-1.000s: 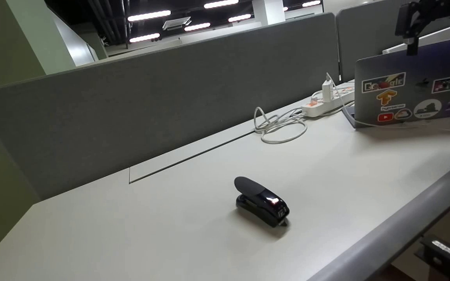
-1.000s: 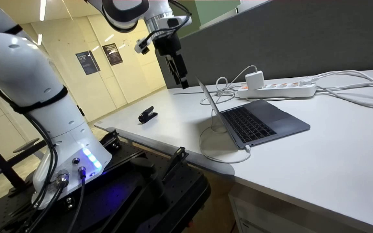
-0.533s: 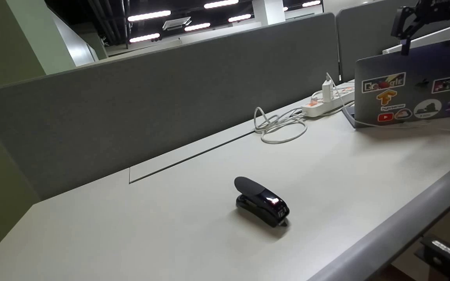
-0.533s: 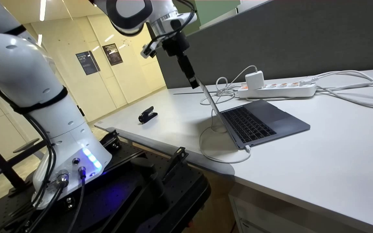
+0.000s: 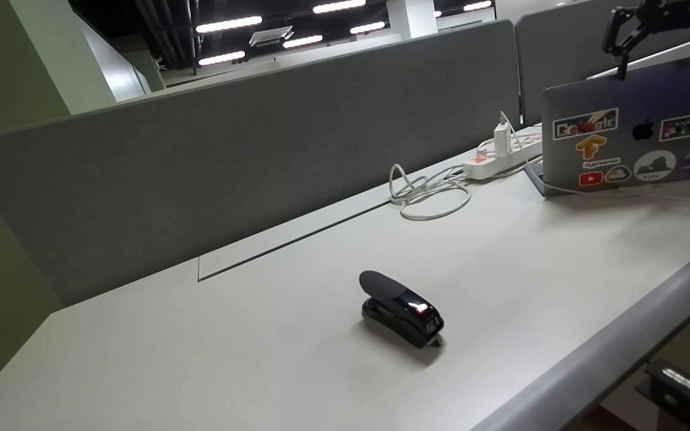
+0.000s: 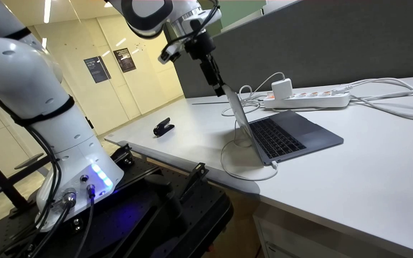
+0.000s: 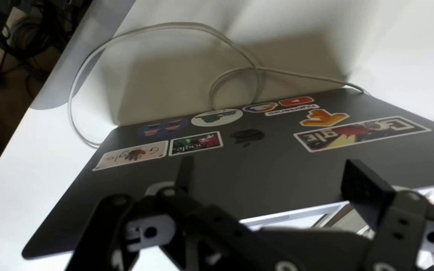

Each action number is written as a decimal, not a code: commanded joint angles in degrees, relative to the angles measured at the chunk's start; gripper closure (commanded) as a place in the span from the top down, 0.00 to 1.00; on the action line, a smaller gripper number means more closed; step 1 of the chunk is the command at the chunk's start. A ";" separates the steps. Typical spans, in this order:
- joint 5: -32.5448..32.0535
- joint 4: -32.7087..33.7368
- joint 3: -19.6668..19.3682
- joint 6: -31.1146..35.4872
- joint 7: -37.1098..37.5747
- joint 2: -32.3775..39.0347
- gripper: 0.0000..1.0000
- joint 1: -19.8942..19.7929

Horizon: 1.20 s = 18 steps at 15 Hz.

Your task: Close the laptop.

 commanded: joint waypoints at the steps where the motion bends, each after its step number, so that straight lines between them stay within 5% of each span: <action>1: -2.14 4.22 0.26 -1.28 4.91 3.55 1.00 -1.87; 18: -6.33 22.67 -6.92 -11.51 -17.22 16.34 1.00 -0.79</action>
